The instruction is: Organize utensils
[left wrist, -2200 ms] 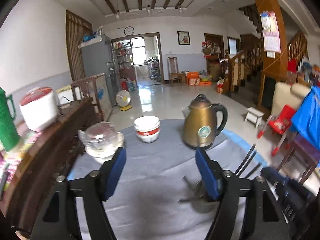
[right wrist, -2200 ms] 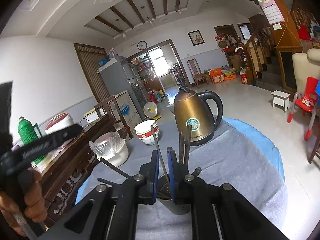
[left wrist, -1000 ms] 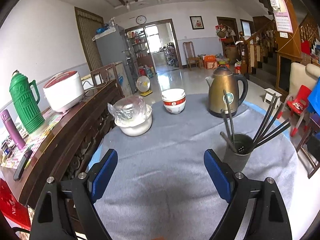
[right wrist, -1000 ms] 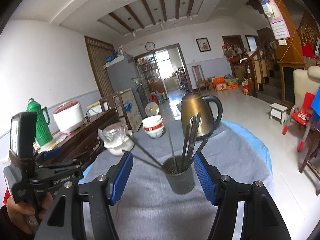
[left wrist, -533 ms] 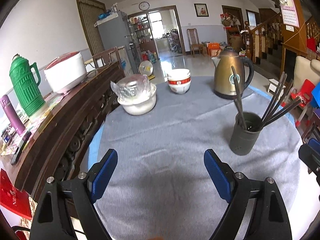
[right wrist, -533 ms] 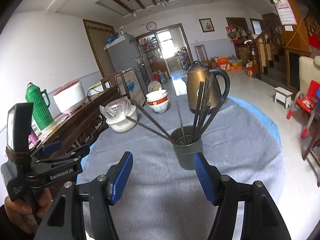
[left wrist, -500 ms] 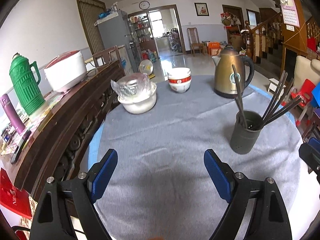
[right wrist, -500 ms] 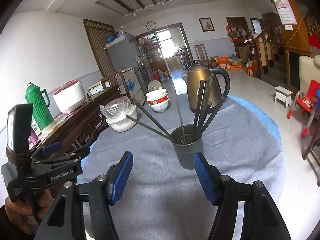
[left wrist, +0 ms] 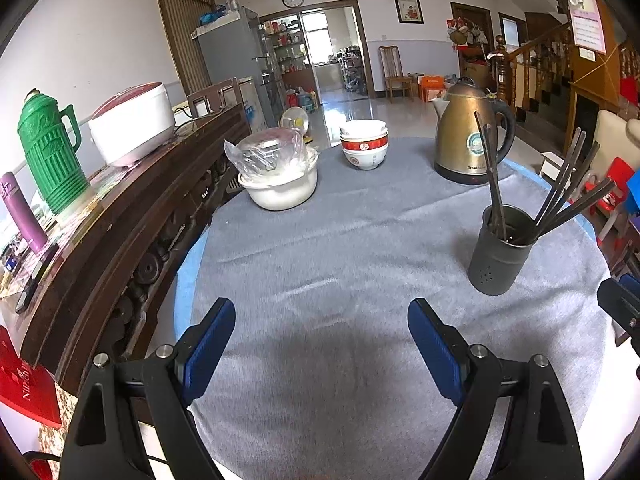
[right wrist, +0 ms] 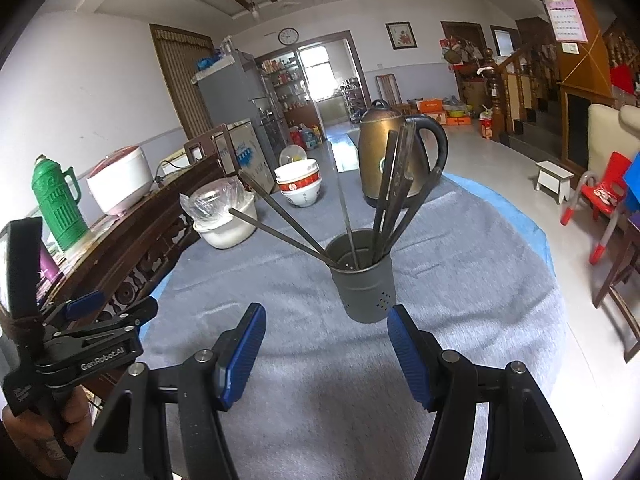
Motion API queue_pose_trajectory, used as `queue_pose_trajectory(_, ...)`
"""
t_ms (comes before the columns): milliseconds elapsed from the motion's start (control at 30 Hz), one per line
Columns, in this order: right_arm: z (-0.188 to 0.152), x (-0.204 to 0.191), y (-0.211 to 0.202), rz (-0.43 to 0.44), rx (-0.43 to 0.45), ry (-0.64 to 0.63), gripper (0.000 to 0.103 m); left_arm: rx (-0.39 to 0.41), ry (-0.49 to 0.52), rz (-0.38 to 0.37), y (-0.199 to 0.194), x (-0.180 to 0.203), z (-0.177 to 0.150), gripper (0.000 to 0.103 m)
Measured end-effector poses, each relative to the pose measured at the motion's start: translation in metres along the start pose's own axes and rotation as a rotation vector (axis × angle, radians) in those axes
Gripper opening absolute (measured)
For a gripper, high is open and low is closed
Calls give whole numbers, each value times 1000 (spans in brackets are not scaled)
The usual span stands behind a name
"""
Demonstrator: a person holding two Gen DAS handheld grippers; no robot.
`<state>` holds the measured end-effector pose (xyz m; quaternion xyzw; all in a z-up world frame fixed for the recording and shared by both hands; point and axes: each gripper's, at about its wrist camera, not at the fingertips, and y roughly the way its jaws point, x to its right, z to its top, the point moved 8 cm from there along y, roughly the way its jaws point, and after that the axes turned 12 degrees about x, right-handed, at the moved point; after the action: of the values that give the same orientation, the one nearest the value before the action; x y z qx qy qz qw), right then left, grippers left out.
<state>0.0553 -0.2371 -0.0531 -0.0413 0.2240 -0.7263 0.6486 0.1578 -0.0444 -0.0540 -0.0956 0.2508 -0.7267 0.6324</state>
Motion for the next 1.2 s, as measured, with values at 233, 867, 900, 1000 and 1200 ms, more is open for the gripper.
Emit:
queue_pose_trajectory(233,-7,3,7,-22,-28,13,67,-9,-10,-3,3,-3,-5,88)
queue_pose_trajectory(867,-13,-3,15,-32,-55,12,67,-35,-28,2,10,-11,-15,88)
queue_pose_trajectory(900,-13,-4,15,-32,-56,12,67,-35,-29,2,11,-12,-16,88)
queue_pose_trajectory(1000,-13,-6,16,-31,-58,8,67,-37,-34,4,11,-15,-17,88)
queue_pose_trajectory(1200,-15,-13,18,-25,-63,-2,67,-43,-43,8,12,-21,-20,88)
